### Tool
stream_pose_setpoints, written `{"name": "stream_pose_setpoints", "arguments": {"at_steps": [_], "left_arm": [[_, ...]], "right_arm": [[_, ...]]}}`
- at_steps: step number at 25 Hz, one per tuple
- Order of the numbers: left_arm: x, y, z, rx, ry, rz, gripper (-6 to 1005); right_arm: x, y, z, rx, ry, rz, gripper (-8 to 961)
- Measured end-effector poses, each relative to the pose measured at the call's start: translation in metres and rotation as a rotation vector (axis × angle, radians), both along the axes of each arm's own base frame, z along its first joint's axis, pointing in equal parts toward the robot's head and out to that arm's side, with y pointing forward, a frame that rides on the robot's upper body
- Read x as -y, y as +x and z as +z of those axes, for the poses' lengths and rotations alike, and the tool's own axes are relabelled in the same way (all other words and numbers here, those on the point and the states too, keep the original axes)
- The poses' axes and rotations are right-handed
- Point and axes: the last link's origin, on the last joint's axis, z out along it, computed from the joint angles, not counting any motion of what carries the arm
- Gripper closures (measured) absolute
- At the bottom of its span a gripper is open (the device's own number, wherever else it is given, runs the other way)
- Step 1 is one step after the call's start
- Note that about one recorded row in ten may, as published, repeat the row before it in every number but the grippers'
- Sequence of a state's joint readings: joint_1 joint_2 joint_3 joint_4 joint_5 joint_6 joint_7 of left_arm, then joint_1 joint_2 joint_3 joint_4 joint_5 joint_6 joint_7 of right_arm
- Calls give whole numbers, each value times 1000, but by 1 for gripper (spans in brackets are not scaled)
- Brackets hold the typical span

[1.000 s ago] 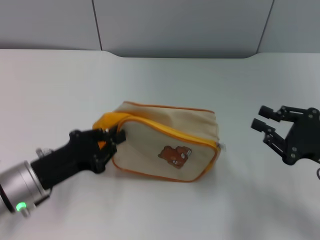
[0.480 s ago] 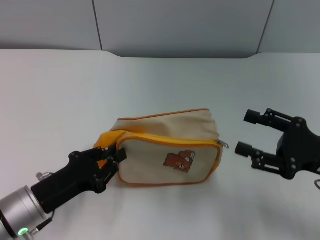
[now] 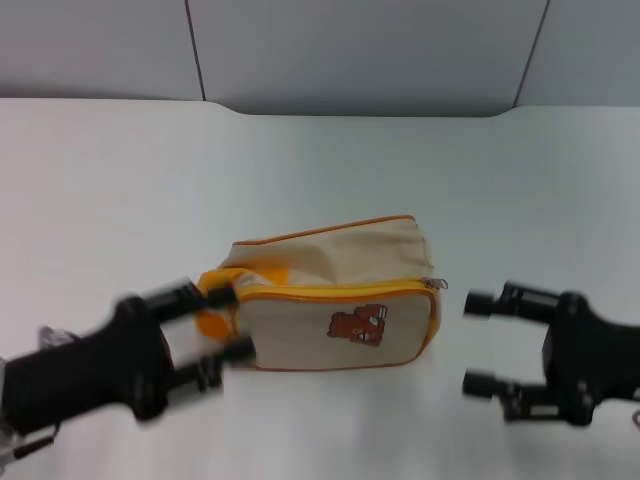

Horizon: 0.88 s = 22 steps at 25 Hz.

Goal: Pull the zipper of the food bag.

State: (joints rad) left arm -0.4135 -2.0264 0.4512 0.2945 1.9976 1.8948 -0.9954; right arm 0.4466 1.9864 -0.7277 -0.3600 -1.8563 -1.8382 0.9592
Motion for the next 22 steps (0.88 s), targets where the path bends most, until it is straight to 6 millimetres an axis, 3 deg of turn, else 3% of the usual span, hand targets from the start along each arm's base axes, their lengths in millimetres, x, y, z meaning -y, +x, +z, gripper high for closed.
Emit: {"name": "stream_pose_setpoints", "arguments": {"at_steps": [5,13,22], "left_arm": [[5,11,-12,-77,-154,-136,313],[5,13,-15,-99,-151,-157,184],[6,11,-15,-112,-160,-159,184]], "right_arm": [[6,-3,-9,30,-84,29,152],[8,-5,-15,30,-105,31,152],[8,-5,-15,27,-107,33,151]]}}
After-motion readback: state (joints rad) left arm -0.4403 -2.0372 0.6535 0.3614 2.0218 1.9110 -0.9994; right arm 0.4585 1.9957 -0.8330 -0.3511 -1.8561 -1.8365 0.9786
